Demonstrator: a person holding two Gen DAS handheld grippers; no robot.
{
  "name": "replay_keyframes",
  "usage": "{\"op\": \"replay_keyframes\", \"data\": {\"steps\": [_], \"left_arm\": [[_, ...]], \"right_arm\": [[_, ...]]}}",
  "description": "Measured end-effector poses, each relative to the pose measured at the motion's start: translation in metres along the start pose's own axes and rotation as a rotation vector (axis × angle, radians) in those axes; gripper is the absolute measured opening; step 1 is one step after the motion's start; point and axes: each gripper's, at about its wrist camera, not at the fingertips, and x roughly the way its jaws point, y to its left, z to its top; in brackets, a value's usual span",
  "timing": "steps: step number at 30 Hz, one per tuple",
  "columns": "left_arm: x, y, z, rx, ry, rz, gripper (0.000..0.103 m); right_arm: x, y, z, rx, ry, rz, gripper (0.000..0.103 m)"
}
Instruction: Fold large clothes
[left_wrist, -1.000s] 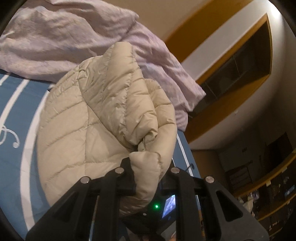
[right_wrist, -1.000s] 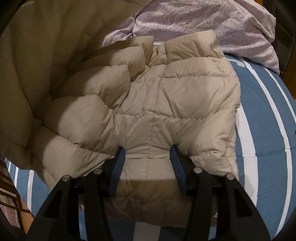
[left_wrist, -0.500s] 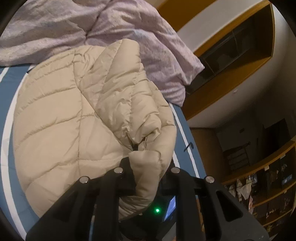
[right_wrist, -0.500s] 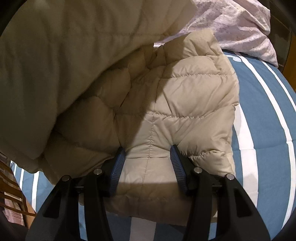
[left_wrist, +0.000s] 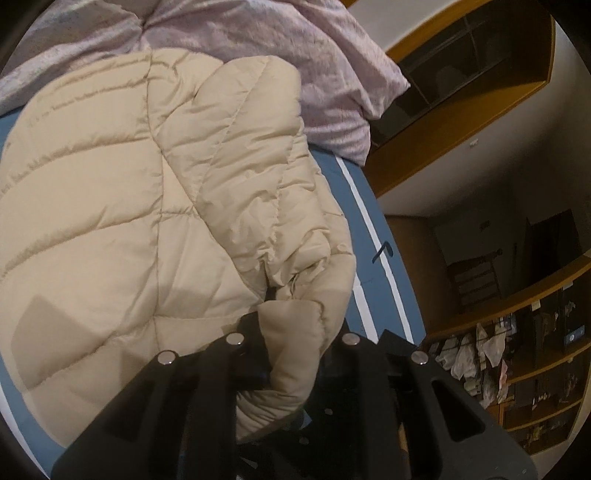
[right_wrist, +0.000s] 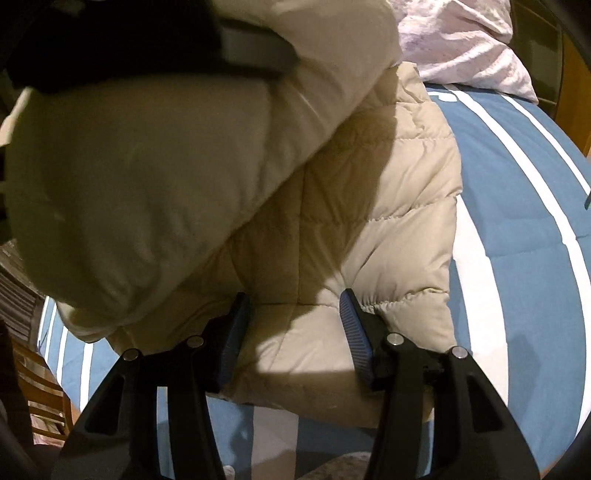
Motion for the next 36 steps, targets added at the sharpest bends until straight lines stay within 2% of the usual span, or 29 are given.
{"op": "replay_keyframes", "data": {"steps": [6, 8, 10, 14, 19, 23, 26, 31, 36], "left_arm": [[0.005, -0.001, -0.004, 0.005, 0.029, 0.009, 0.023], [-0.002, -0.005, -0.004, 0.017, 0.021, 0.003, 0.032], [-0.012, -0.009, -0.003, 0.031, 0.003, -0.006, 0.045], [-0.041, -0.016, 0.0, 0.073, -0.056, 0.002, 0.059], [-0.074, -0.012, 0.005, 0.098, -0.129, 0.053, 0.062], [-0.09, 0.012, 0.012, 0.076, -0.175, 0.161, 0.062], [-0.093, 0.038, 0.017, 0.033, -0.195, 0.253, 0.062], [-0.082, 0.072, 0.021, -0.039, -0.172, 0.323, 0.062], [-0.05, 0.07, 0.0, 0.0, -0.108, 0.337, 0.061]], "right_arm": [[-0.009, -0.008, -0.003, 0.022, -0.009, 0.014, 0.053], [-0.015, -0.012, -0.007, 0.038, -0.013, 0.018, 0.053], [-0.02, -0.019, -0.01, 0.06, -0.02, 0.006, 0.053], [-0.034, -0.026, -0.016, 0.063, -0.029, -0.022, 0.053], [-0.048, -0.032, -0.022, 0.089, -0.037, -0.058, 0.054], [-0.052, -0.041, -0.02, 0.101, -0.049, -0.092, 0.061], [-0.057, -0.044, -0.021, 0.111, -0.059, -0.112, 0.061], [-0.061, -0.051, -0.027, 0.136, -0.061, -0.13, 0.061], [-0.065, -0.052, -0.031, 0.15, -0.065, -0.146, 0.061]]}}
